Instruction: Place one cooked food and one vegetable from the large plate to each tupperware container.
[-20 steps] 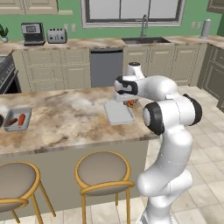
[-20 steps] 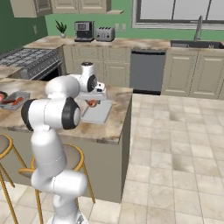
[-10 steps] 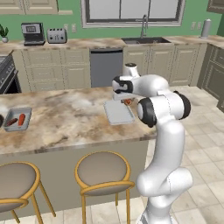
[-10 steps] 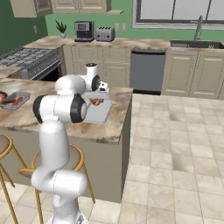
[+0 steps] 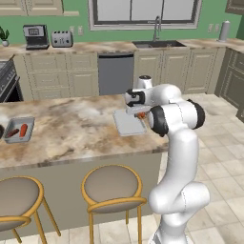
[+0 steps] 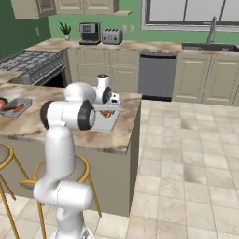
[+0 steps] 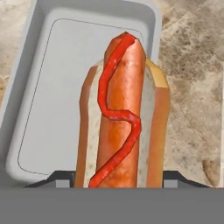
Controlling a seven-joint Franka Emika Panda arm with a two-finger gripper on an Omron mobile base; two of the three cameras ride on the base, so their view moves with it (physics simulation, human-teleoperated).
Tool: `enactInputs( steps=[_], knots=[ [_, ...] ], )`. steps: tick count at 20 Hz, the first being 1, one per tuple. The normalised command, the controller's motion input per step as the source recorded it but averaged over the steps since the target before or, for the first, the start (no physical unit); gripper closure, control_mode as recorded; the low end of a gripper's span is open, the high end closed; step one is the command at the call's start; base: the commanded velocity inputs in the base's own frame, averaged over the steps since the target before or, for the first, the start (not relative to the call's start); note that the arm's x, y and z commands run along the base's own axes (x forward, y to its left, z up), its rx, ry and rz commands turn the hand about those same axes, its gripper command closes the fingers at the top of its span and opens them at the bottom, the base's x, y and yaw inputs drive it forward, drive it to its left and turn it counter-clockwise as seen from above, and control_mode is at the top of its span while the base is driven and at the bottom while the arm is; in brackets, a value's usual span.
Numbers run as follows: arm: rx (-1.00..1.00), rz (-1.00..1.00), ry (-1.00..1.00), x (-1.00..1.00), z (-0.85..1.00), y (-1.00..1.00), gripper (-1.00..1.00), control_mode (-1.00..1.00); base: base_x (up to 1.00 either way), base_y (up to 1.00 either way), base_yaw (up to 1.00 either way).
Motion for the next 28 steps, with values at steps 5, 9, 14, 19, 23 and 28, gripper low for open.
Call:
enactInputs(
  steps=[5, 9, 14, 19, 23, 28],
  knots=[
    [0.0, 0.0, 0.01, 0.22, -0.11, 0.12, 1.0, -1.0, 0.0, 0.0, 0.0],
    [0.0, -0.01, 0.03, 0.29, -0.17, 0.18, 1.0, -1.0, 0.0, 0.0, 0.0],
    [-0.01, 0.0, 0.01, 0.28, -0.27, 0.12, 1.0, -1.0, 0.0, 0.0, 0.0],
    [0.0, 0.0, 0.0, 0.13, -0.23, 0.17, 1.0, -1.0, 0.0, 0.0, 0.0],
    [0.0, 0.0, 0.0, 0.01, -0.18, 0.0, 1.0, -1.0, 0.0, 0.0, 0.0],
    [0.0, 0.0, 0.0, 0.0, -0.1, 0.0, -1.0, -1.0, 0.0, 0.0, 0.0]
  ],
)
